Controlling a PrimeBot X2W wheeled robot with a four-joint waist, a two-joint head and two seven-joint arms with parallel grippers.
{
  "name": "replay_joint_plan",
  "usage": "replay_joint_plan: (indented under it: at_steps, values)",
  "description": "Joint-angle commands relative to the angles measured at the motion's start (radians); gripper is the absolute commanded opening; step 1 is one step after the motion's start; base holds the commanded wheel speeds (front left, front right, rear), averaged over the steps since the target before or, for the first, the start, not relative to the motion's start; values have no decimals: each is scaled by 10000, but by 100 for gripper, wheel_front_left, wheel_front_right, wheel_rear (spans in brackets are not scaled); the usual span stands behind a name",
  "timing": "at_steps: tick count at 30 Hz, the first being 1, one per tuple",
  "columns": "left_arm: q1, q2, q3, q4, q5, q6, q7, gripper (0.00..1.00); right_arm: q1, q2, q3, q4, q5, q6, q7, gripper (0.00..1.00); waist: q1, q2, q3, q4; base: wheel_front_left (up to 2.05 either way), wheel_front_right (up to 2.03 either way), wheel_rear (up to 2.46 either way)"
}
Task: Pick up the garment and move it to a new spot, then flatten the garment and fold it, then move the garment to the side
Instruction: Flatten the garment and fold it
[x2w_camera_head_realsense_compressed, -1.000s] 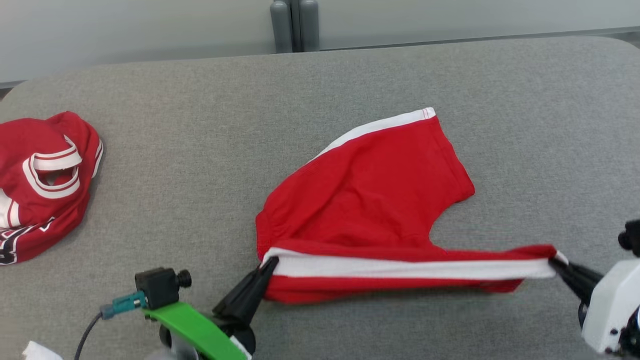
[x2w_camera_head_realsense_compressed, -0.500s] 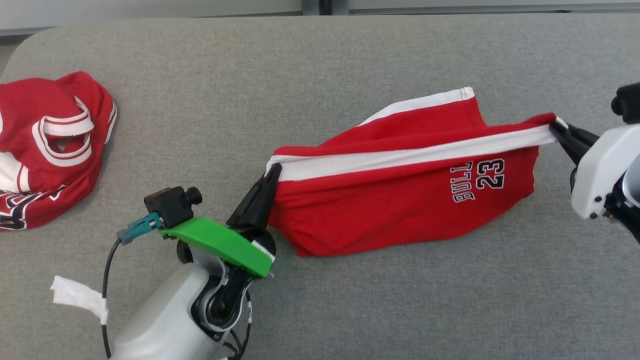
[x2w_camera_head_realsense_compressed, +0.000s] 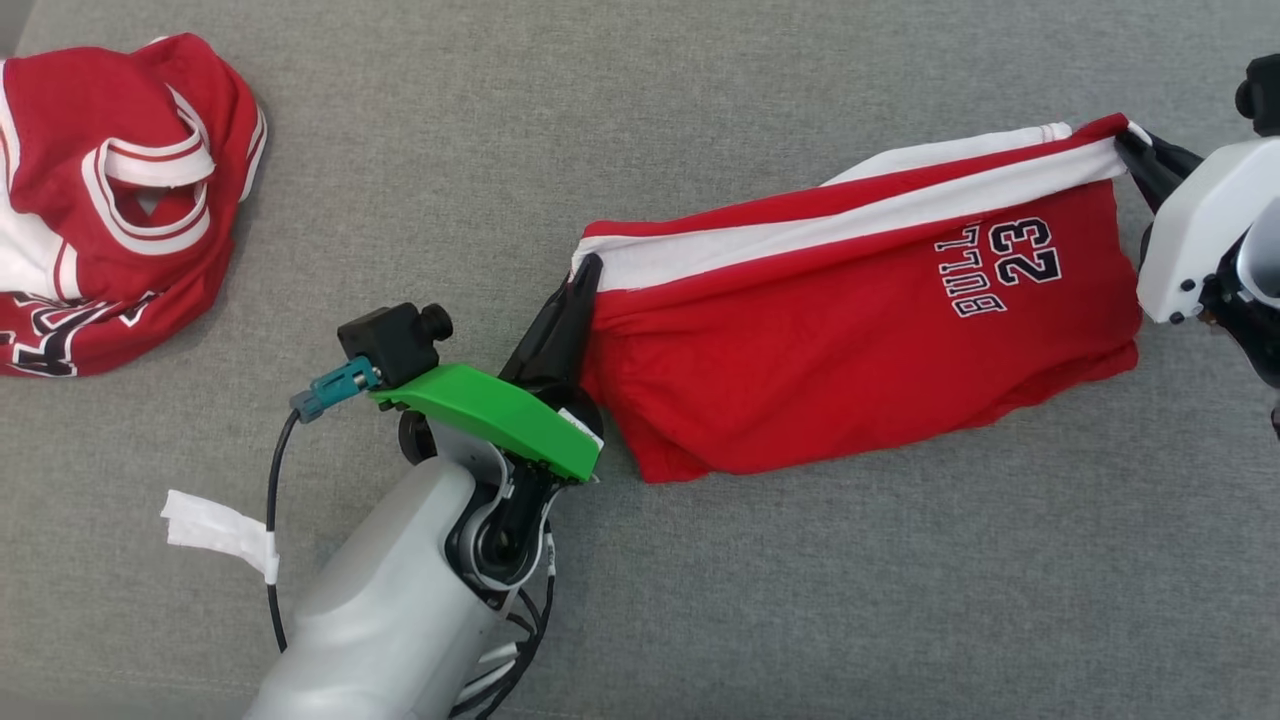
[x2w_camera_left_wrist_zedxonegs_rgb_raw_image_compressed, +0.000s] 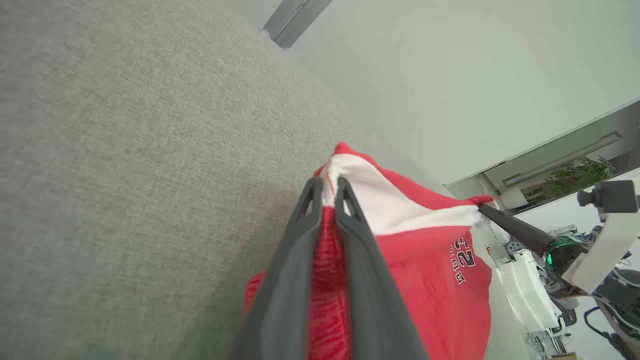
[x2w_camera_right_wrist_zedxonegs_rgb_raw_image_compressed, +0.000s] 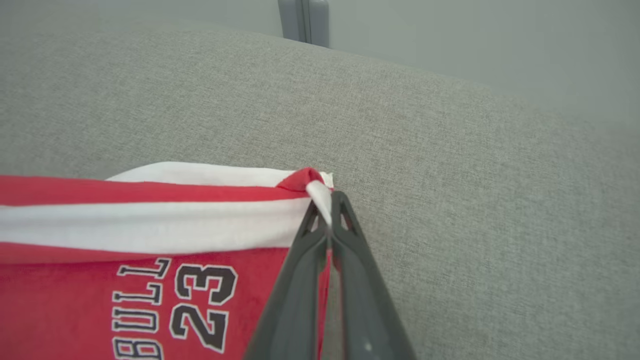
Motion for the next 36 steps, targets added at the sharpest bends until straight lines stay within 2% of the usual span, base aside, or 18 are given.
replay_joint_plan:
  at_steps: [1, 2, 3, 4, 10, 16, 22, 28, 33, 36]
  values:
    - [-199, -15, 89, 74, 10, -45, -48, 0, -152, 18, 125, 140, 98, -22, -195, 96, 0, -1, 190, 205, 0, 0, 0]
    - [-217, -49, 115, 91, 27, -55, -50, 0, -231, 39, 187, 243, 180, -22, -282, 100, 0, -1, 192, 220, 0, 0, 0]
    - [-228, -96, 144, 106, 46, -67, -51, 71, -284, 35, 288, 365, 229, -22, -372, 100, 0, -1, 182, 235, 0, 0, 0]
    - [-221, -122, 187, 116, 54, -74, -51, 100, -316, 18, 353, 463, 253, -20, -422, 100, 0, -1, 165, 242, 0, 0, 0]
    - [45, -203, 480, 92, 194, -80, -47, 100, -486, -152, 715, 769, 466, -20, -804, 100, 0, -1, -170, 199, 0, 0, 0]
    - [625, -205, 1738, -299, 1090, -83, -45, 100, -278, -186, 776, 821, 632, -20, -1413, 100, 0, -1, -694, 49, 0, 0, 0]
    - [1592, -303, 3496, -1441, 3852, -83, -35, 100, 457, 19, 323, 1065, 943, -20, -1342, 100, 0, -1, -1195, -86, 0, 0, 0]
    - [2642, -474, 4870, -2514, 7043, -83, -35, 100, 1029, 604, -299, 1623, 879, -18, -1229, 100, 0, -1, -1406, -162, 0, 0, 0]
    - [3448, -577, 5691, -3176, 8778, -81, -36, 100, 1180, 1091, -601, 2246, 660, -19, -1189, 100, 0, -1, -1424, -113, 0, 0, 0]
    - [3778, -605, 5898, -3288, 9144, -61, -36, 100, 1102, 1361, -779, 2651, 658, -19, -1211, 100, 0, -1, -1384, -16, 0, 0, 0]
